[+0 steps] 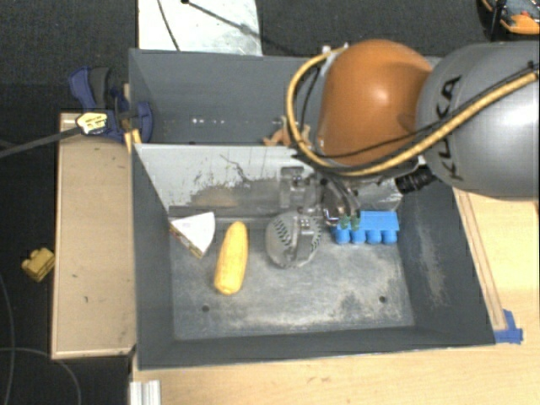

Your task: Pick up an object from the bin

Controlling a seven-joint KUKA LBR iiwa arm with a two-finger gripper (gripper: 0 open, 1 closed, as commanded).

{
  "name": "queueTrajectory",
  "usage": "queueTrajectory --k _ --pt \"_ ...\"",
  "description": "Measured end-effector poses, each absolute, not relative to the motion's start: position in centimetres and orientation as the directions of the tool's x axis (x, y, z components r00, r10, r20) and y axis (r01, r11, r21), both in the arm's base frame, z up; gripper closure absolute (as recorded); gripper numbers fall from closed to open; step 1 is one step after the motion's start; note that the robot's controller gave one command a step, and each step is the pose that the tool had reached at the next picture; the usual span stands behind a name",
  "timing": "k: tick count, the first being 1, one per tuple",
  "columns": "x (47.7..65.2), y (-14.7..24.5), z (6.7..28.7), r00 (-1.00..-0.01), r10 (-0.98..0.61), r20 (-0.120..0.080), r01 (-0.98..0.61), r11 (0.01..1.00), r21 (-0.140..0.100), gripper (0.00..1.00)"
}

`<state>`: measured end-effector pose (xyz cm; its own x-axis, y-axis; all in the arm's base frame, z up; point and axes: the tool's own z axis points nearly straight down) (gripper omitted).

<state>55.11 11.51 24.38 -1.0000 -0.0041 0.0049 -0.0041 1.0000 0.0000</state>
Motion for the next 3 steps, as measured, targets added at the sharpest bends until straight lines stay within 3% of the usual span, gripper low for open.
queueTrajectory --k 1,2,3 --pt "55.3 11.4 24.8 -1.000 -0.001 -0.003 -0.001 1.000 0.001 0.00" --pt "55.5 12.5 23.2 -0.999 -0.052 -0.008 -0.052 0.999 0.000 0.00" --pt "56.5 15.7 19.5 -0.998 -0.067 -0.006 -0.067 0.998 0.001 0.00"
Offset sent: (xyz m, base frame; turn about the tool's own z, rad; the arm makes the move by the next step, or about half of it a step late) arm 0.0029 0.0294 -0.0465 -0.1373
